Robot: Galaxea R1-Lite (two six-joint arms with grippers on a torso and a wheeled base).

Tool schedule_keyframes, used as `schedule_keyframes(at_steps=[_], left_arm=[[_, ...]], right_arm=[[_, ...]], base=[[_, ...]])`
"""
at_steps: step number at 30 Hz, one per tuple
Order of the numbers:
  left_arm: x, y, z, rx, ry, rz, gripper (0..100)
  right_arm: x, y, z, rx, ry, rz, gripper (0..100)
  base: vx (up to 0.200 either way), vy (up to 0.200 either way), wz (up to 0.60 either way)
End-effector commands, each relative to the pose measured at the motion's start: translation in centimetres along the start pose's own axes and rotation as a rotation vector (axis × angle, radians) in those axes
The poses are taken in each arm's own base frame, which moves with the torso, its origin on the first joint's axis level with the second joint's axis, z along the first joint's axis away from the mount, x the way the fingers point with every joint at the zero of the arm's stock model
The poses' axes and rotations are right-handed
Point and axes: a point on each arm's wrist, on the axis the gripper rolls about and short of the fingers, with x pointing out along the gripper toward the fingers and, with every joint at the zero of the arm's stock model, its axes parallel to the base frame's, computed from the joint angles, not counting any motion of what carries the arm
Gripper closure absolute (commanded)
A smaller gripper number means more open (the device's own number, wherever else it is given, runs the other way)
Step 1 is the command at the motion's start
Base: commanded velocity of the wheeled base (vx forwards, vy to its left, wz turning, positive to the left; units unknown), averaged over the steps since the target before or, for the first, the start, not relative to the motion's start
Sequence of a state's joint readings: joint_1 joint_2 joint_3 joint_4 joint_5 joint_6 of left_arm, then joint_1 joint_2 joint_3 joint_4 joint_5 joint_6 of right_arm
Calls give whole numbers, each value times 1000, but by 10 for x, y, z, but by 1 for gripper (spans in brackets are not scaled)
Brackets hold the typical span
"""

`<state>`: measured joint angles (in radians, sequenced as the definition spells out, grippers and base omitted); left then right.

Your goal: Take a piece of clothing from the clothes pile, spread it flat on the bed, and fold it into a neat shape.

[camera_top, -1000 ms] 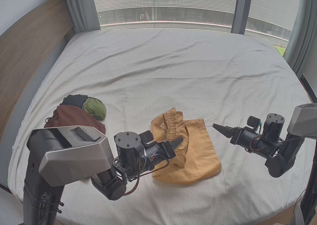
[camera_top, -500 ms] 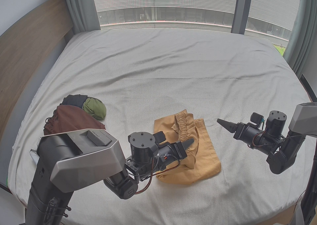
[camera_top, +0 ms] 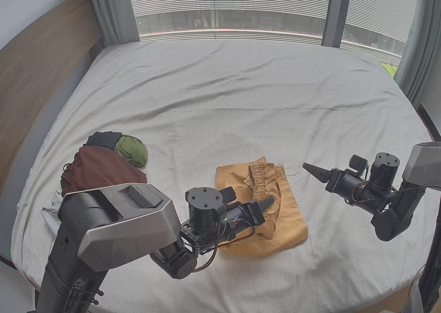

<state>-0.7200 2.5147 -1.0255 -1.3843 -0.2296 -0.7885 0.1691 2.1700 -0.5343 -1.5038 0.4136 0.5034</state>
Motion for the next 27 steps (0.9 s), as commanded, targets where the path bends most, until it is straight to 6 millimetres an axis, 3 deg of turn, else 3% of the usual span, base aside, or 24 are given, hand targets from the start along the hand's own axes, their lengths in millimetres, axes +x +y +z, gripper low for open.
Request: schedule_keyframes(at_steps=[1, 15, 22, 27], left_arm=[[1, 2, -2, -1, 2, 4, 0], [2, 9, -1, 12, -44, 30, 0], [-17, 17, 13, 51, -83, 56, 0], [-50, 14, 44, 79, -132, 76, 0]], right_arm=[[0, 0, 1, -1, -2, 1, 0], [0, -1, -3, 4, 10, -2, 0], [0, 1, -5, 5, 19, 2, 0], [0, 5, -10, 9, 37, 11, 0]], base=[[0, 0, 0], [0, 0, 0], [0, 0, 0], [0, 0, 0]])
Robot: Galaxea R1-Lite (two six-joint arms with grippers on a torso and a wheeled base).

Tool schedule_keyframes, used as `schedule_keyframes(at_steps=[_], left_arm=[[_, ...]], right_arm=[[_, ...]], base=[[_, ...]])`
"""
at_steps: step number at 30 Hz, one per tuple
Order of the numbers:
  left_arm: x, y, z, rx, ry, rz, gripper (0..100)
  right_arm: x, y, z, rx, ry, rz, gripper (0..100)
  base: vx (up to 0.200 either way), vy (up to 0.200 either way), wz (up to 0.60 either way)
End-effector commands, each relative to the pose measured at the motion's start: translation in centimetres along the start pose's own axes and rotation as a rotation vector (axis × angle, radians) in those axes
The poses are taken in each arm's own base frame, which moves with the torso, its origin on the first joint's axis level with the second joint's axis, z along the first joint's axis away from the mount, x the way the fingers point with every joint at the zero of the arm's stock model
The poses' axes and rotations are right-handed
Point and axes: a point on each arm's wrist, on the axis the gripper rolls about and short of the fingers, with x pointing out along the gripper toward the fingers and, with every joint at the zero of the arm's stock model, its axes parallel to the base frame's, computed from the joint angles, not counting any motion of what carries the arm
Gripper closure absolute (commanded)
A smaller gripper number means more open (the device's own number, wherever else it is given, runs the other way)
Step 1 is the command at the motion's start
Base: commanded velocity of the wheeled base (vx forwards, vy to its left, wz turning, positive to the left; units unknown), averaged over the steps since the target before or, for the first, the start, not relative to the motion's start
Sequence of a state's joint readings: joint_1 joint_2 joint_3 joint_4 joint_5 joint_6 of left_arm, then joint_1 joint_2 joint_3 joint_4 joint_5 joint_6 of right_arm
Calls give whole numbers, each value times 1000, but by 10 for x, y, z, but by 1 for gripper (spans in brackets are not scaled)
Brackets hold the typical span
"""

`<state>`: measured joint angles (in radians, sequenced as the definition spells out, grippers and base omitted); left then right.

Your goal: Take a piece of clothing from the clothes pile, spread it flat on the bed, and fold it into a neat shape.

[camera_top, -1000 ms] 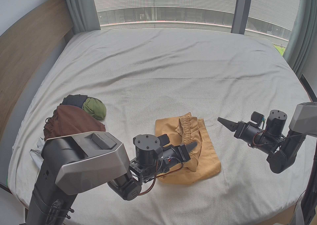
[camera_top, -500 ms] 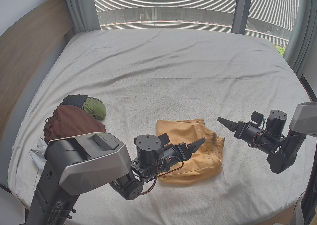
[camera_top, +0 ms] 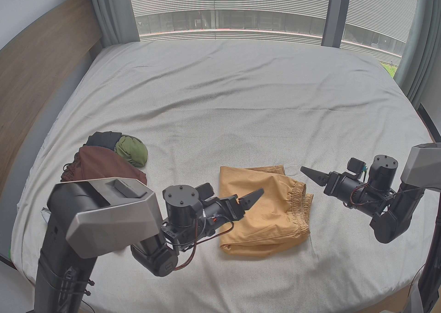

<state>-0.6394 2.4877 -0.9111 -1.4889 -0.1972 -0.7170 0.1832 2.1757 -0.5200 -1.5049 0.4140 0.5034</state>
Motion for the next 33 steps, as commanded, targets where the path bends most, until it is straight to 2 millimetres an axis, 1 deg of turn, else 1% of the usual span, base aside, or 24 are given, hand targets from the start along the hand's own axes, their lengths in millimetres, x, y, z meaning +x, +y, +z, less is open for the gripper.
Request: schedule_keyframes(at_steps=[1, 3, 7, 9, 10, 12, 13, 14, 15, 16, 19, 21, 22, 23, 31, 33], left_arm=[[-27, -3, 32, 10, -45, 9, 0], [-37, -4, 38, 9, -45, 8, 0], [-71, -7, 59, 5, -44, 13, 0], [-87, -5, 70, 6, -52, 20, 0], [-99, -2, 76, 9, -56, 29, 0], [-116, 1, 83, 26, -50, 38, 0], [-117, 2, 84, 28, -52, 38, 0], [-135, 7, 90, 51, -45, 53, 0], [-140, 8, 93, 59, -46, 54, 0], [-153, 11, 98, 70, -45, 59, 0], [-169, 17, 107, 106, -50, 63, 0], [-177, 16, 115, 155, -72, 64, 0], [-177, 16, 115, 155, -72, 64, 0], [-187, 15, 116, 198, -74, 80, 0], [-211, 24, 87, 465, 45, 165, 0], [-215, 32, 82, 537, 79, 190, 0]], right_arm=[[1, 4, -4, 2, 16, 10, 0], [1, 4, -6, 3, 20, 11, 0], [-1, 4, -7, 6, 25, 8, 0], [0, 6, -9, 5, 30, 14, 0], [0, 7, -10, 6, 35, 16, 0], [-1, 9, -12, 7, 41, 18, 0], [-1, 9, -12, 7, 41, 18, 0], [-1, 11, -13, 6, 46, 24, 0], [-1, 12, -13, 6, 48, 26, 0], [-1, 13, -15, 5, 53, 29, 0], [-1, 12, -17, 7, 58, 26, 0], [-1, 12, -16, 5, 58, 23, 0], [-1, 12, -16, 5, 58, 23, 0], [-2, 10, -16, 8, 59, 15, 0], [-6, 7, -22, 19, 88, -2, 0], [-8, 7, -25, 23, 97, -7, 0]], base=[[0, 0, 0], [0, 0, 0], [0, 0, 0], [0, 0, 0], [0, 0, 0], [0, 0, 0], [0, 0, 0], [0, 0, 0], [0, 0, 0], [0, 0, 0], [0, 0, 0], [0, 0, 0], [0, 0, 0], [0, 0, 0], [0, 0, 0], [0, 0, 0]])
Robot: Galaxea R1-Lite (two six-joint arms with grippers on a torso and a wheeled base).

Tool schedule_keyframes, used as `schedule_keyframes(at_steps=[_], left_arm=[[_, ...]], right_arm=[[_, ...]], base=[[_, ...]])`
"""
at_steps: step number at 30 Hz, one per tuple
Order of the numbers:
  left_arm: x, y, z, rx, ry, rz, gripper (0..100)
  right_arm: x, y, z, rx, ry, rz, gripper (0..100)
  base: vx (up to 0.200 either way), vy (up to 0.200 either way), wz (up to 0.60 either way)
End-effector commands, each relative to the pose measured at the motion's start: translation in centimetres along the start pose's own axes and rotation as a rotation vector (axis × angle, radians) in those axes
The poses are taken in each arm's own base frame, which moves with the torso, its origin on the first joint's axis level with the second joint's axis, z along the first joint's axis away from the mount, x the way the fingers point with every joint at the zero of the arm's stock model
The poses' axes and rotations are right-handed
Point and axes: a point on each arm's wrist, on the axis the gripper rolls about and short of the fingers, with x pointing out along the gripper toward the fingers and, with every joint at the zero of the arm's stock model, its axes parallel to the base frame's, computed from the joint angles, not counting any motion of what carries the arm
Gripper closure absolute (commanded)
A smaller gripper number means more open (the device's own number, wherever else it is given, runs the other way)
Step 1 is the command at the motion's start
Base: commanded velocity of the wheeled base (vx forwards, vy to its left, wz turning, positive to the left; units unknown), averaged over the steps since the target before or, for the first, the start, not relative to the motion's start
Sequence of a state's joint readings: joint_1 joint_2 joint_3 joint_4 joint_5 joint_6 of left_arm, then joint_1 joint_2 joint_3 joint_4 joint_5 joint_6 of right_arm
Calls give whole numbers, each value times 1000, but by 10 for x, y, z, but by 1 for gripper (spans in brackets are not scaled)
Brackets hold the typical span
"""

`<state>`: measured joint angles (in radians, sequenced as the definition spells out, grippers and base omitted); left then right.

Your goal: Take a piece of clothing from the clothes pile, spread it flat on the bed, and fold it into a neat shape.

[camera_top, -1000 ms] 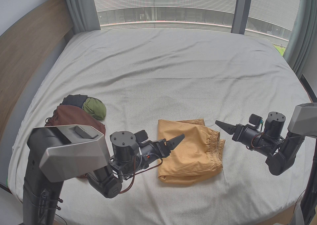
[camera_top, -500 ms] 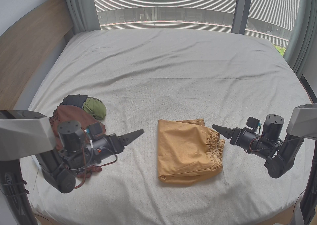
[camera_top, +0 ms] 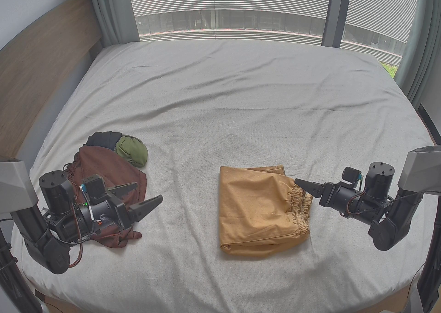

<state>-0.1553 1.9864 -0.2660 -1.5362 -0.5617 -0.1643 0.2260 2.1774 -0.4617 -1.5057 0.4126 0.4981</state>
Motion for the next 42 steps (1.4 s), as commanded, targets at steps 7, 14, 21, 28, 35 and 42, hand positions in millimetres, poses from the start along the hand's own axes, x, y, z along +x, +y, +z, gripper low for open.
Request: schedule_keyframes(at_steps=[7, 14, 21, 28, 35, 42], left_arm=[[-29, 18, -37, 246, 150, -7, 0], [-33, 18, -40, 236, 161, -5, 0], [-36, 16, -44, 226, 182, -7, 0], [-36, 14, -46, 220, 193, -14, 0], [-37, 13, -47, 217, 197, -16, 0], [-38, 13, -49, 210, 207, -17, 0]], right_arm=[[-7, -7, -14, 28, 56, -39, 0], [-7, -23, -26, 14, 101, -85, 0], [-14, -32, -35, 46, 164, -137, 0], [-18, -35, -45, 61, 227, -168, 0], [-14, -45, -59, 88, 275, -191, 0], [-9, -49, -67, 99, 293, -193, 0]], base=[[0, 0, 0], [0, 0, 0], [0, 0, 0], [0, 0, 0], [0, 0, 0], [0, 0, 0]])
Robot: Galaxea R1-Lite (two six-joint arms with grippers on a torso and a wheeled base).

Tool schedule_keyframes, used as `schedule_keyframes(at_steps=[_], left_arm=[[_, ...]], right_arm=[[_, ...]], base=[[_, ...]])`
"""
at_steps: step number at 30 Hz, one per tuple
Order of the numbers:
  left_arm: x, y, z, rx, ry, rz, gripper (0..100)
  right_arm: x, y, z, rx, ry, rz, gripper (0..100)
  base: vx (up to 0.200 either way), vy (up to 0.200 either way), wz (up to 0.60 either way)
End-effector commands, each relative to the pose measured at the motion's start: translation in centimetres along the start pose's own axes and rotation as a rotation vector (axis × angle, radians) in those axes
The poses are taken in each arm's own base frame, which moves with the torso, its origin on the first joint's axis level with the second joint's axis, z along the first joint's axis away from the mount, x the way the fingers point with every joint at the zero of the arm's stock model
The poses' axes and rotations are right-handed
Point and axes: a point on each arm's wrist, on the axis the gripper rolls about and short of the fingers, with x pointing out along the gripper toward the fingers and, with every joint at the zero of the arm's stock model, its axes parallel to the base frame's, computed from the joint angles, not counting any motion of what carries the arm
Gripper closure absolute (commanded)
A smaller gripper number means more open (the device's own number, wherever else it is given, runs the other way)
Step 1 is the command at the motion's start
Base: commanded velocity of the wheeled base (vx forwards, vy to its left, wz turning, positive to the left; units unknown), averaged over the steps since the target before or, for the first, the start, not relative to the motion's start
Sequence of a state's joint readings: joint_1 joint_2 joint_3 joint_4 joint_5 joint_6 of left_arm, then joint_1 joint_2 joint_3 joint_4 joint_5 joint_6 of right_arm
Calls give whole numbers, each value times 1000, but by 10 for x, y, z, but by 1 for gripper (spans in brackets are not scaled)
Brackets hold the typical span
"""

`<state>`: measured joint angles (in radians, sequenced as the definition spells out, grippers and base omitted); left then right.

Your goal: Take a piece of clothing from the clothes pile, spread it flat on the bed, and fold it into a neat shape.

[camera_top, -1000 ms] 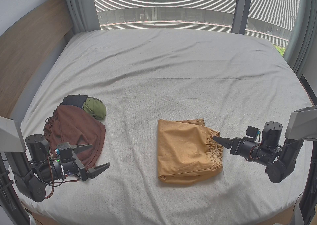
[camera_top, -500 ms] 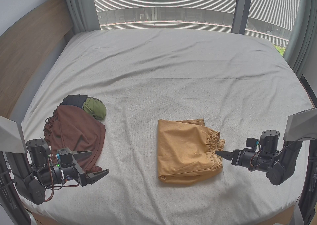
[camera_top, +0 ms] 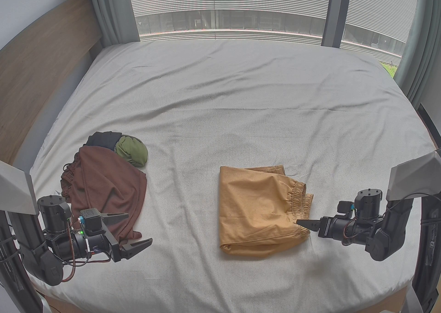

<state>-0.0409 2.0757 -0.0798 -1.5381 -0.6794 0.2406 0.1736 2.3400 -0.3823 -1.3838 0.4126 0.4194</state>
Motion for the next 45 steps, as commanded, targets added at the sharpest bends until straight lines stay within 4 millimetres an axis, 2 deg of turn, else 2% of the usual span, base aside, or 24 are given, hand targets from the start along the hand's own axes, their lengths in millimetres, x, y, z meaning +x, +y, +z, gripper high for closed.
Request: schedule_keyframes(at_steps=[1, 10, 21, 29, 33, 45], left_arm=[[0, -1, -2, -6, 8, -3, 0], [-1, -2, -3, -10, 14, -4, 0], [-3, -3, -4, -13, 18, -7, 0], [-4, -4, -3, -10, 15, -6, 0], [-5, -5, -3, -12, 19, -7, 0], [-5, -6, -5, -19, 27, -9, 0]], right_arm=[[7, -3, -6, 10, 24, -4, 0], [22, -5, -12, 67, 40, 9, 0], [40, 4, -26, 64, 86, 33, 0], [51, 16, -29, 84, 44, 90, 0], [63, 15, -31, 70, -5, 76, 0], [64, 14, -32, 70, -7, 74, 0]], base=[[0, 0, 0], [0, 0, 0], [0, 0, 0], [0, 0, 0], [0, 0, 0], [0, 0, 0]])
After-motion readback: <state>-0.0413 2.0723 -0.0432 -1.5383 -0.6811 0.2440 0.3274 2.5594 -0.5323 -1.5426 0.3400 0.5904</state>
